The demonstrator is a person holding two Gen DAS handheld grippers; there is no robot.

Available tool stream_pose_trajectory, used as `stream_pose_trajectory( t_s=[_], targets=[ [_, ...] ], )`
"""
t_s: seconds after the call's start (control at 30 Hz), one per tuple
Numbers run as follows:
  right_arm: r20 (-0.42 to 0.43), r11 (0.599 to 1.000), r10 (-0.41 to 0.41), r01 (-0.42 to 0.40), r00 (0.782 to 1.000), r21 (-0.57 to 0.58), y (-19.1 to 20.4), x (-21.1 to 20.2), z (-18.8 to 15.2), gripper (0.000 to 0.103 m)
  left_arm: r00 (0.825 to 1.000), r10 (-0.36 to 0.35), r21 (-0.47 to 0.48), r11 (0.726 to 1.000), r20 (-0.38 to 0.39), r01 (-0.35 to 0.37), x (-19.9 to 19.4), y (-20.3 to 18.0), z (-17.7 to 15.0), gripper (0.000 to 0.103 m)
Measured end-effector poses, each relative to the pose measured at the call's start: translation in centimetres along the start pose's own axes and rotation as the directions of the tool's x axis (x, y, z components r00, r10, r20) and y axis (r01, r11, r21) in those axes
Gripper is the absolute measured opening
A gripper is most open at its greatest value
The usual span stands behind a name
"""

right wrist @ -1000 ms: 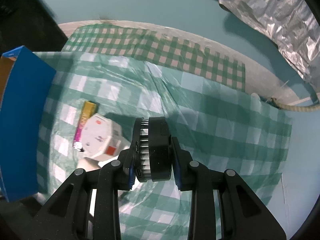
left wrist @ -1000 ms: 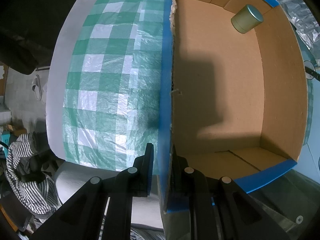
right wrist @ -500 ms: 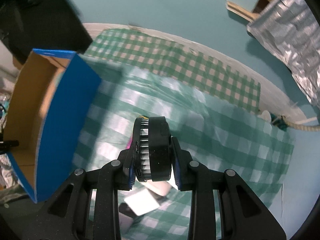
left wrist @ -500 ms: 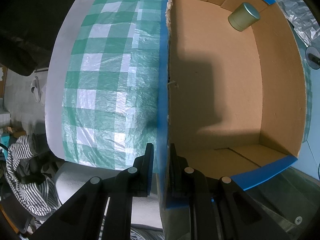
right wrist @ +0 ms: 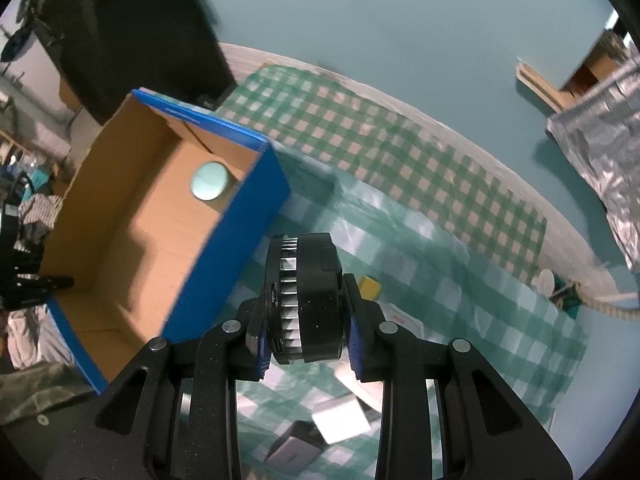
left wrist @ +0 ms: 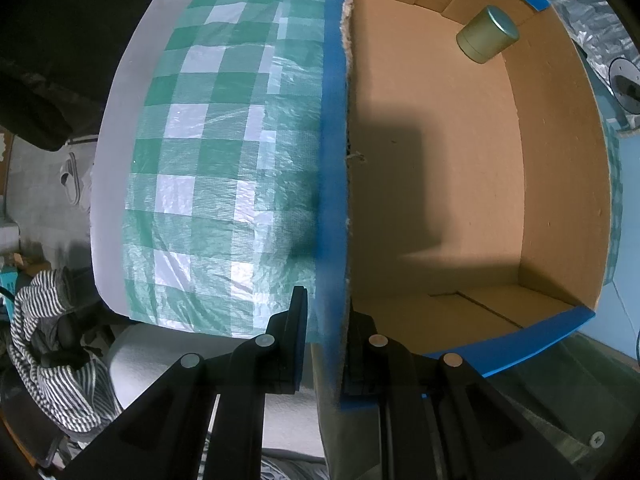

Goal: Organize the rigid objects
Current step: 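Carry the black brush into the box and release it beside the tin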

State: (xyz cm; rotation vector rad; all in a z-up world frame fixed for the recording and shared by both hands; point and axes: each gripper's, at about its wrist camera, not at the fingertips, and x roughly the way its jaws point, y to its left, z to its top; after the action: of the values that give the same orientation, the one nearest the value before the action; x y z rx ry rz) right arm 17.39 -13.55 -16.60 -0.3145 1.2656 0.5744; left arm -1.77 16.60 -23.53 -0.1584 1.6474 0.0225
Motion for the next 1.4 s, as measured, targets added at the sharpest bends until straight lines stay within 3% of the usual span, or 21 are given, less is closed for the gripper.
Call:
stream_pose_trajectory(
  t_s=[0.63,1.4],
  targets=[
    [-0.011,0.983,0.069,-0.070,0.998,-0.171,8.1,1.5,5.0,0.029,1.000,-0.006,-0.003,1.000,0.000,0.006,0.0,0.2,0.0,0.014],
    [-0.141,0.966,0.028,-0.063,0.990,-0.251,11.0,7.5,5.2,0.029,1.000,-0.017,-0.016,1.000,-0.006,0.017,0.3,0.6,-0.2,0.014]
  ],
)
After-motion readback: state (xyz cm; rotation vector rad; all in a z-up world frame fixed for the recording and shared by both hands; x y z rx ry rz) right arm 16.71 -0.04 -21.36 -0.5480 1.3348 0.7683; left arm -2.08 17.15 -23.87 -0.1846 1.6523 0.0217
